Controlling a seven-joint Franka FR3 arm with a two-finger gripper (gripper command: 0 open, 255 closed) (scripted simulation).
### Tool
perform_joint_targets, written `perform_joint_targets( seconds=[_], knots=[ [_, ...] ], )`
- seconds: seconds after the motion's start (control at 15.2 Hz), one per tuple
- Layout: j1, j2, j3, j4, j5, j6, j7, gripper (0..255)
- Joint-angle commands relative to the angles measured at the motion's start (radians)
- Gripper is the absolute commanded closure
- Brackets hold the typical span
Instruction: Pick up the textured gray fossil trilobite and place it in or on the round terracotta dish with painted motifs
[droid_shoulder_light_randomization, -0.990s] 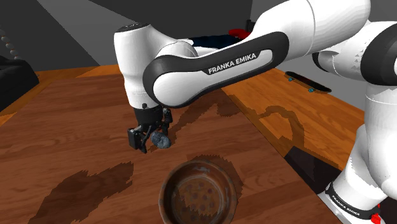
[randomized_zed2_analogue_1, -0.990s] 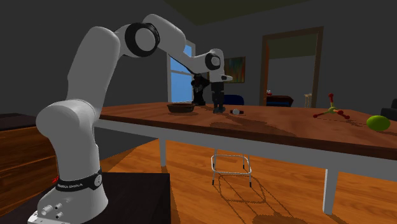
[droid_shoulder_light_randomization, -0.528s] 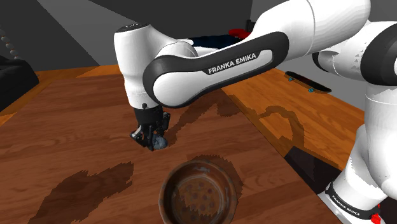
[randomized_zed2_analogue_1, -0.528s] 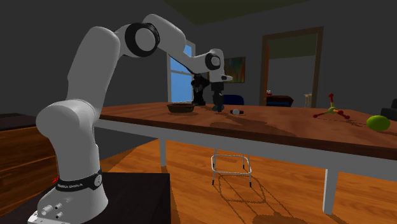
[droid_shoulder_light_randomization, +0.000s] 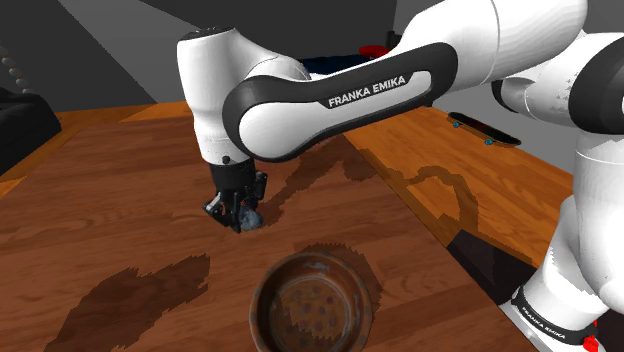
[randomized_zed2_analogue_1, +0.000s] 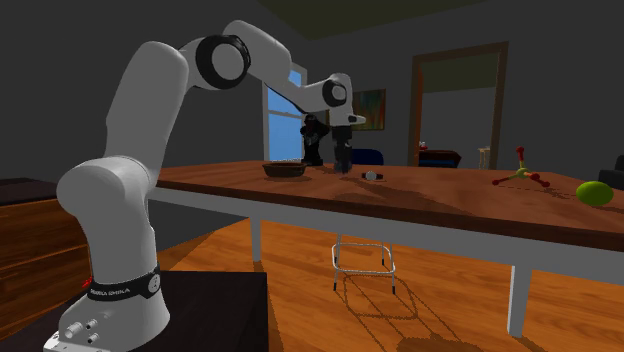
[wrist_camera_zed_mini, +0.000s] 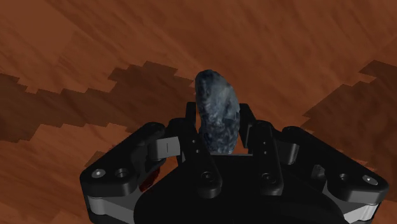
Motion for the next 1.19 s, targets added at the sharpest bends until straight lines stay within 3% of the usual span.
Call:
perform_joint_targets(
  seconds=[0.0,1.12],
  knots=[
    [0.003,0.000,0.001,0.026,0.001,-0.025,-0.001,255],
    [0.043,0.036,0.005,0.311,-0.009,-0.273,-0.016,255]
  ],
)
